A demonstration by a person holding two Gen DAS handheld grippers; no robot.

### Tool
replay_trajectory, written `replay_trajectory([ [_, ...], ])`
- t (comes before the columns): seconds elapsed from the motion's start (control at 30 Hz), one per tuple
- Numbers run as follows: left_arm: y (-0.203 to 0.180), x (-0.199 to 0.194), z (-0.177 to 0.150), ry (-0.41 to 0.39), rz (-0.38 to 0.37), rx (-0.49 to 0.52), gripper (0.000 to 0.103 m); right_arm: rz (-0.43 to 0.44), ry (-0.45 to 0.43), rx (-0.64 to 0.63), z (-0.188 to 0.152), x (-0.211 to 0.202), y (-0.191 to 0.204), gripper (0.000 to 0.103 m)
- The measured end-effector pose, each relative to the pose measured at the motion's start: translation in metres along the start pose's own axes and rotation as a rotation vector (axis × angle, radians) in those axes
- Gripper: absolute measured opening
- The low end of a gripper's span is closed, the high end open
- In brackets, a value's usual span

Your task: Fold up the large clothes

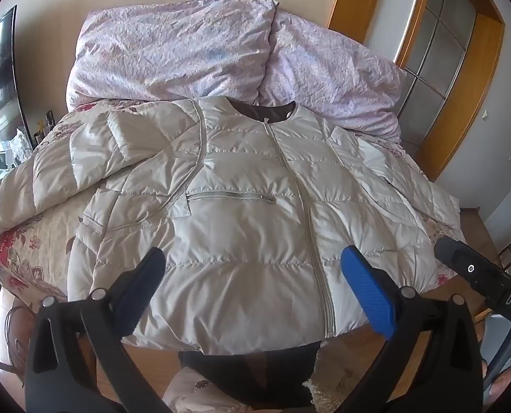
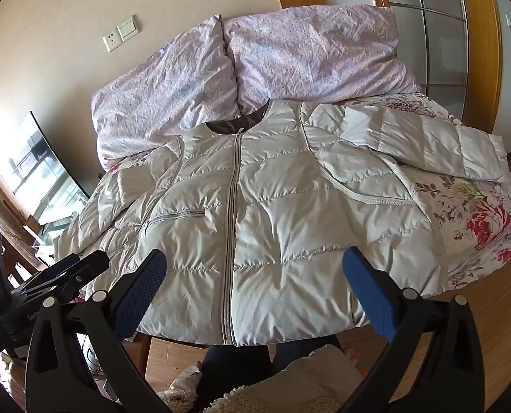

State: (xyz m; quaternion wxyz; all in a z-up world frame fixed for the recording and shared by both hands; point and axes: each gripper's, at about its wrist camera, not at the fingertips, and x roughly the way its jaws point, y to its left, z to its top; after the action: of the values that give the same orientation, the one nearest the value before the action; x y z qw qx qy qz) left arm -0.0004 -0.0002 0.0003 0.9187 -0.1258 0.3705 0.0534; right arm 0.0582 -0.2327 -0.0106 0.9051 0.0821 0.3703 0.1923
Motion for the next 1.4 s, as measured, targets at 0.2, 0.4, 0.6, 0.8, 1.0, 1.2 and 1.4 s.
replay_trajectory([
  [0.2, -0.0004, -0.0008, -0.0001, 0.003, 0.000, 0.001, 0.101, 0.001, -0.002, 0.001, -0.0005, 0.0003, -0.0005, 0.102],
  [0.4, -0.0004, -0.0005, -0.0002, 0.005, 0.000, 0.001, 0.101, 0.003, 0.001, 0.003, -0.0009, 0.0008, -0.0018, 0.102],
  [0.6, -0.0003, -0.0002, -0.0001, 0.006, 0.001, 0.001, 0.101, 0.001, 0.000, 0.001, -0.0014, 0.0013, -0.0014, 0.102],
  [0.8, -0.0004, -0.0002, -0.0001, 0.007, 0.001, 0.001, 0.101, 0.002, 0.000, 0.002, -0.0017, 0.0020, -0.0022, 0.102],
  [1.0, -0.0004, -0.0001, -0.0001, 0.008, 0.002, 0.001, 0.101, 0.002, 0.002, 0.003, -0.0019, 0.0027, -0.0030, 0.102],
  [1.2, -0.0005, -0.0002, -0.0001, 0.009, 0.001, 0.002, 0.101, 0.003, 0.003, 0.004, -0.0014, 0.0032, -0.0035, 0.102],
  [1.4, -0.0004, 0.0001, -0.0001, 0.010, 0.004, 0.002, 0.101, 0.004, 0.003, 0.005, -0.0012, 0.0036, -0.0038, 0.102],
])
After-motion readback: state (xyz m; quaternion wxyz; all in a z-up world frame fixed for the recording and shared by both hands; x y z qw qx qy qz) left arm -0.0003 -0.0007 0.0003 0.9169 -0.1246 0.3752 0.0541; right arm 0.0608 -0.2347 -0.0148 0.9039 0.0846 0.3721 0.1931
